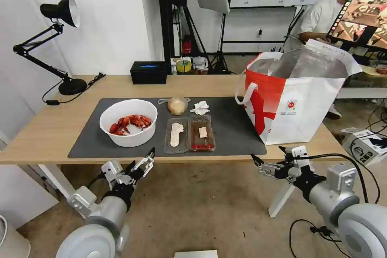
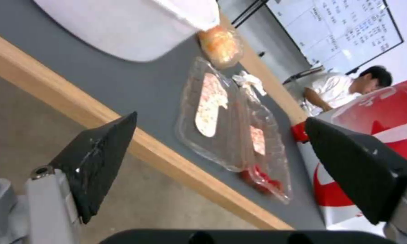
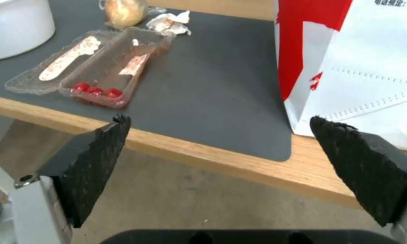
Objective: Pick up the trash from the table and place it into the takeout bag.
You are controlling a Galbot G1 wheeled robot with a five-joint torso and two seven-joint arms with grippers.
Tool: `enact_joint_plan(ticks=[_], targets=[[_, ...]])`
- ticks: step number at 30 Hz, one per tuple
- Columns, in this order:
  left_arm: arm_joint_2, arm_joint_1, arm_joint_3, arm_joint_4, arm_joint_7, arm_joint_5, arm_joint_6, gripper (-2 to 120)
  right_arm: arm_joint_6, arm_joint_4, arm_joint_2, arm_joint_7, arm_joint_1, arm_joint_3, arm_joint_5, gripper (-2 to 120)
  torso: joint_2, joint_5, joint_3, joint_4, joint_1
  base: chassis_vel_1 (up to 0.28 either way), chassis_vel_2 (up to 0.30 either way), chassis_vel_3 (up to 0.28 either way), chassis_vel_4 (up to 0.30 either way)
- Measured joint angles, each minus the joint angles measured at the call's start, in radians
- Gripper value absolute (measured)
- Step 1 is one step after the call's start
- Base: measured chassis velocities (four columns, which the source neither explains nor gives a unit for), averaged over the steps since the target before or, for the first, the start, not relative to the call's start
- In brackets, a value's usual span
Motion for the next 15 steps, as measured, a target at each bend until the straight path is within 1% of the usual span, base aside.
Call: enact_joint_plan(ticks=[2,3,6,7,10,11,13,14,15], targets=[[-0.004,-0.026,0.025,0.022,-0.019,-0.030,-0.025,100,0.000,-0.002,0.002,0.002,0.000,-0.001,-0.001,100,0.000,0.0000,0.000,0.0000,0.000,0.000,0.000,0.000,0.000],[-0.004,-0.026,0.025,0.022,-0.019,-0.030,-0.025,100,0.000,-0.002,0.002,0.002,0.000,-0.001,-0.001,100,0.000,0.0000,0.000,0.0000,0.000,0.000,0.000,0.000,0.000],[-0.012,-0.063,0.047,0.051,-0.052,-0.088,-0.054,100,0.001,-0.002,0.004,0.008,-0.004,-0.002,-0.001,100,0.000,0.0000,0.000,0.0000,0.000,0.000,0.000,0.000,0.000],[-0.012,-0.063,0.047,0.051,-0.052,-0.088,-0.054,100,0.001,-0.002,0.004,0.008,-0.004,-0.002,-0.001,100,0.000,0.0000,0.000,0.0000,0.000,0.000,0.000,0.000,0.000],[-0.022,-0.102,0.069,0.072,-0.086,-0.135,-0.077,100,0.001,-0.002,0.003,0.012,-0.013,0.001,-0.001,100,0.000,0.0000,0.000,0.0000,0.000,0.000,0.000,0.000,0.000],[-0.022,-0.102,0.069,0.072,-0.086,-0.135,-0.077,100,0.001,-0.002,0.003,0.012,-0.013,0.001,-0.001,100,0.000,0.0000,0.000,0.0000,0.000,0.000,0.000,0.000,0.000],[-0.025,-0.126,0.088,0.078,-0.115,-0.158,-0.082,100,0.001,0.001,0.002,0.014,-0.019,0.003,-0.001,100,0.000,0.0000,0.000,0.0000,0.000,0.000,0.000,0.000,0.000],[-0.025,-0.126,0.088,0.078,-0.115,-0.158,-0.082,100,0.001,0.001,0.002,0.014,-0.019,0.003,-0.001,100,0.000,0.0000,0.000,0.0000,0.000,0.000,0.000,0.000,0.000],[-0.026,-0.140,0.100,0.082,-0.129,-0.168,-0.083,100,0.001,0.002,0.003,0.014,-0.021,0.005,-0.001,100,0.000,0.0000,0.000,-0.0001,0.000,0.000,0.000,0.000,0.000]])
